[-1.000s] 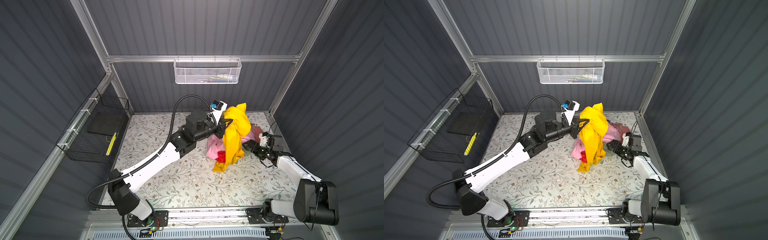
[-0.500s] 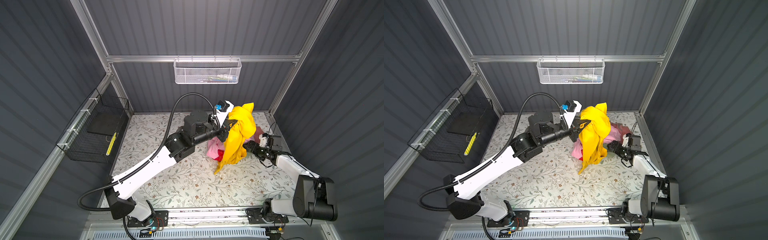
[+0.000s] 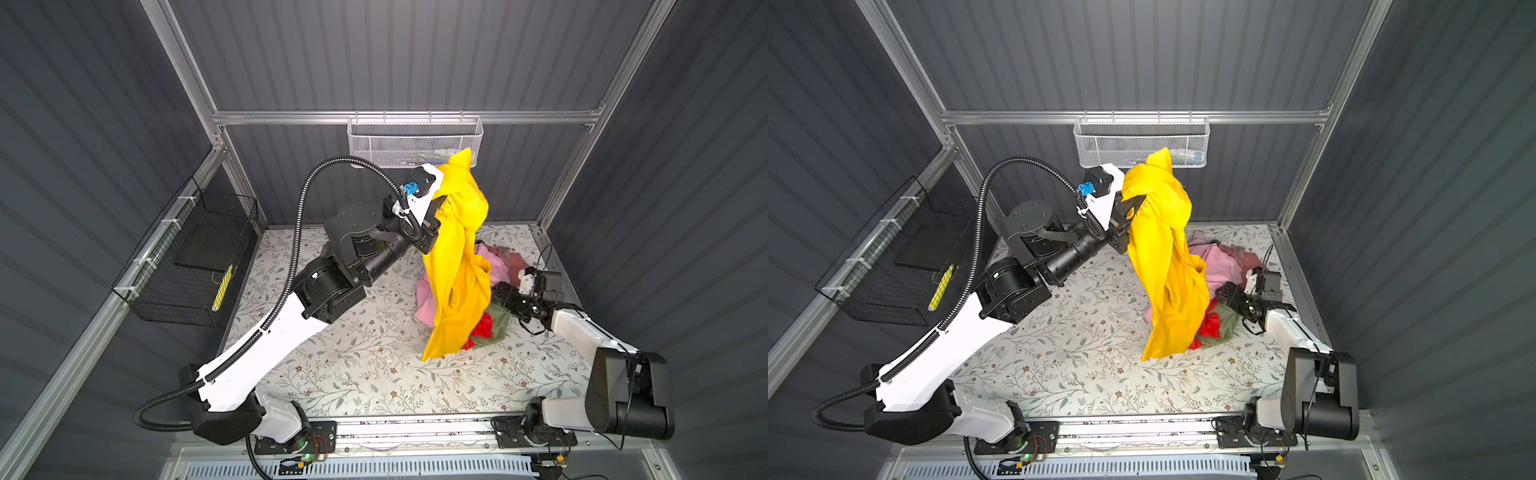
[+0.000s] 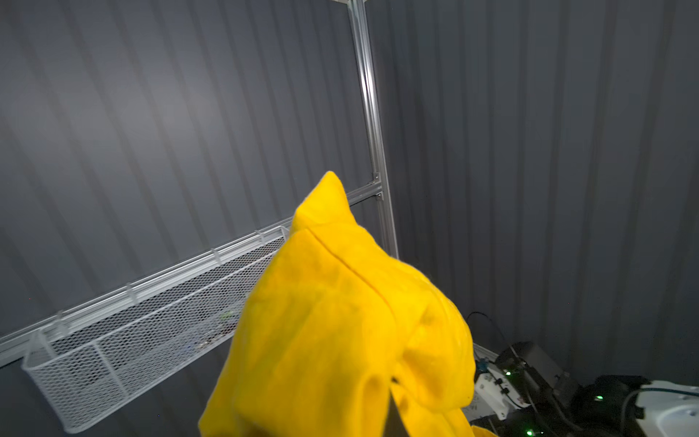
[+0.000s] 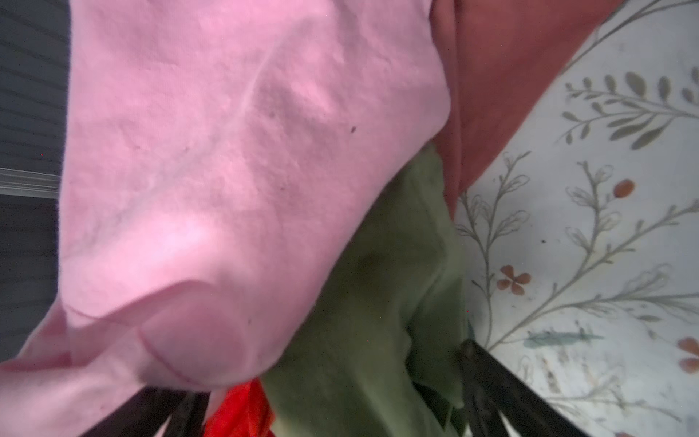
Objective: Pick out a specific cloth from the pile
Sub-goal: 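Lift the yellow shirt with the left gripper and pull it away from the pile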
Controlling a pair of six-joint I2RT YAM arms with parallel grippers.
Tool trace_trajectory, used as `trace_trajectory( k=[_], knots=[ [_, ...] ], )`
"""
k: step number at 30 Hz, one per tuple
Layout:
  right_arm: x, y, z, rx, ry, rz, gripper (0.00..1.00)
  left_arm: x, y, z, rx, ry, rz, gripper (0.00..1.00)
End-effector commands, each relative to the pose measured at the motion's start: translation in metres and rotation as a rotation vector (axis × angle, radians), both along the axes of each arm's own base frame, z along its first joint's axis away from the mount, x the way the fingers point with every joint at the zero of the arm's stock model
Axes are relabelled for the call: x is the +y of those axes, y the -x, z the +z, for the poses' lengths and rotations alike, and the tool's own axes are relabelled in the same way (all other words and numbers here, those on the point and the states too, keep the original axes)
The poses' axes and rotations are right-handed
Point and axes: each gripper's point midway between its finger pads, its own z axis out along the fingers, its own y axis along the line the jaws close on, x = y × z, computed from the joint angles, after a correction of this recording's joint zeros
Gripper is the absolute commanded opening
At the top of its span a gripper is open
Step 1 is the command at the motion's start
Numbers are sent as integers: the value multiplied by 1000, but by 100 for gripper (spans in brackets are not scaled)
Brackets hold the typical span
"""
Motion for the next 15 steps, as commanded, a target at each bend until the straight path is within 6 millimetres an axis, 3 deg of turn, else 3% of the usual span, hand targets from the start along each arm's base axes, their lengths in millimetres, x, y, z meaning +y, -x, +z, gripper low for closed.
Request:
trace_trajectory(
  k=[1, 6, 10, 15],
  knots=[
    [-5, -2, 12, -39, 40, 6, 99, 31, -22, 2, -41, -55, 177, 0],
    [-14, 2, 21, -61, 94, -22, 99, 80, -66, -28, 54, -73, 305, 0],
    [-18, 4, 30, -79, 126, -30, 99, 110, -90, -54, 77, -154, 436, 0],
    [-20, 8, 33, -78, 148, -30, 99, 165, -111, -57, 107, -132, 525, 0]
  ],
)
